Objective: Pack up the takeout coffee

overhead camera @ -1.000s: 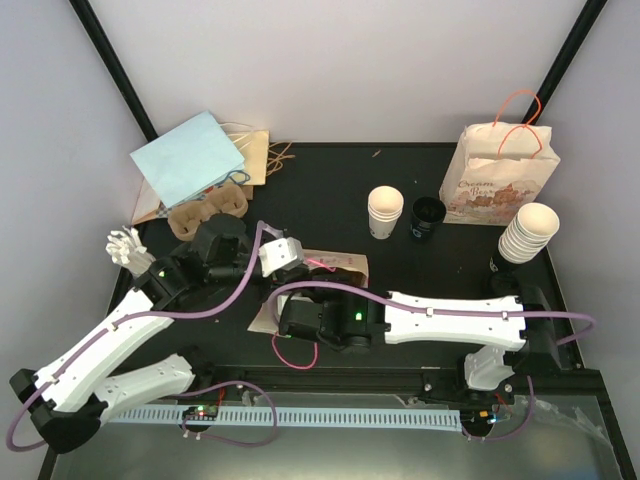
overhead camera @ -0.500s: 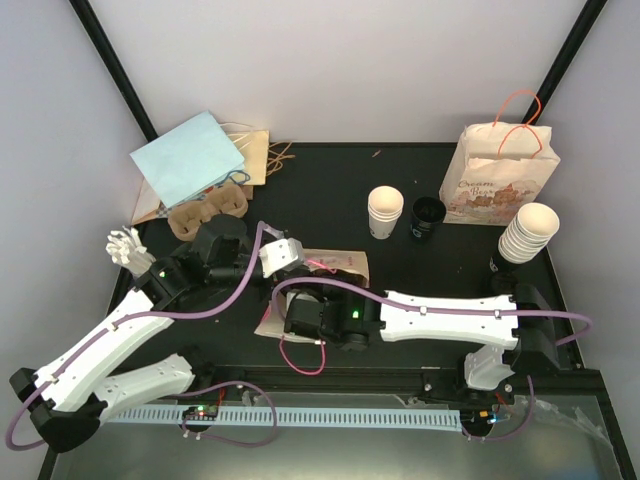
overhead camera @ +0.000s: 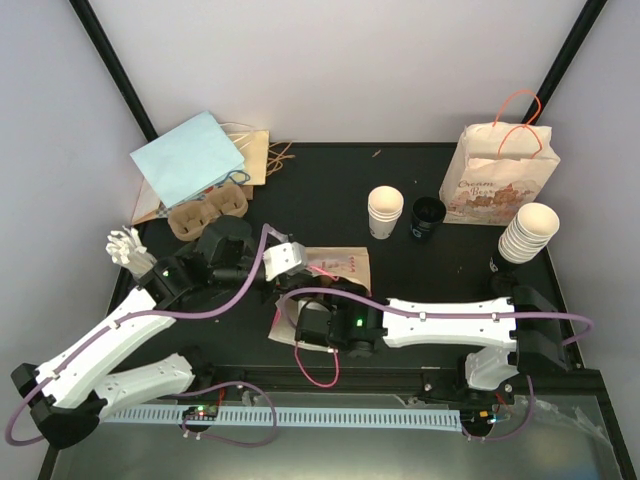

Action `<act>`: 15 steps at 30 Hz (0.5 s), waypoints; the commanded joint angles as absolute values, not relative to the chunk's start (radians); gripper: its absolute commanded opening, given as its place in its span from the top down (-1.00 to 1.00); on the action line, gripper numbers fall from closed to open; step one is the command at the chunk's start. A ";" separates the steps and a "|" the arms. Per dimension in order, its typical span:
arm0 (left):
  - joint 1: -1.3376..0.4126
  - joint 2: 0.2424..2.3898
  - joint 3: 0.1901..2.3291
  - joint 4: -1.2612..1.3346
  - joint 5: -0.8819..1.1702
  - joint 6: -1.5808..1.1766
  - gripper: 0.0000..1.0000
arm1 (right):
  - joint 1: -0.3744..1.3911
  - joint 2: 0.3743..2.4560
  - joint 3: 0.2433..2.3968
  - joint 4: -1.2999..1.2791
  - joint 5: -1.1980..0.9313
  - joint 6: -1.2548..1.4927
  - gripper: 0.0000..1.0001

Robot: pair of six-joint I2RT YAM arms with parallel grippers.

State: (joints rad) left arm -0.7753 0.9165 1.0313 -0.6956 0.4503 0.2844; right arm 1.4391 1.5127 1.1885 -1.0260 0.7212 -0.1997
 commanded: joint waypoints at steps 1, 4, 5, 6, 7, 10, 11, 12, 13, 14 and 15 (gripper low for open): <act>-0.794 0.926 1.079 -0.715 0.496 0.288 0.97 | 1.434 1.491 1.160 -0.960 0.784 -0.199 -0.05; -0.804 0.929 1.087 -0.724 0.516 0.276 0.97 | 1.433 1.494 1.130 -0.903 0.830 -0.219 -0.04; -0.806 0.931 1.090 -0.728 0.516 0.269 0.97 | 1.431 1.496 1.124 -0.888 0.850 -0.224 -0.04; -0.809 0.931 1.092 -0.732 0.519 0.263 0.97 | 1.430 1.496 1.118 -0.874 0.861 -0.231 -0.04; -0.811 0.931 1.095 -0.735 0.521 0.255 0.97 | 1.429 1.496 1.115 -0.860 0.866 -0.238 -0.04; -0.814 0.931 1.110 -0.741 0.532 0.218 0.97 | 1.427 1.493 1.113 -0.832 0.872 -0.255 -0.04; -0.817 0.931 1.115 -0.741 0.535 0.196 0.97 | 1.427 1.493 1.117 -0.831 0.869 -0.257 -0.04; -0.819 0.931 1.121 -0.740 0.542 0.182 0.97 | 1.427 1.495 1.123 -0.838 0.863 -0.255 -0.04; -0.823 0.932 1.126 -0.741 0.548 0.170 0.97 | 1.427 1.499 1.131 -0.855 0.856 -0.249 -0.04; -0.826 0.933 1.134 -0.743 0.555 0.161 0.97 | 1.427 1.506 1.143 -0.882 0.848 -0.233 -0.04; -0.830 0.932 1.140 -0.748 0.557 0.155 0.97 | 1.426 1.513 1.156 -0.912 0.842 -0.217 -0.03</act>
State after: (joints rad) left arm -0.8104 0.9318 1.0698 -0.7471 0.4915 0.2199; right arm 1.4326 1.5116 1.1156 -0.8825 0.8200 -0.2405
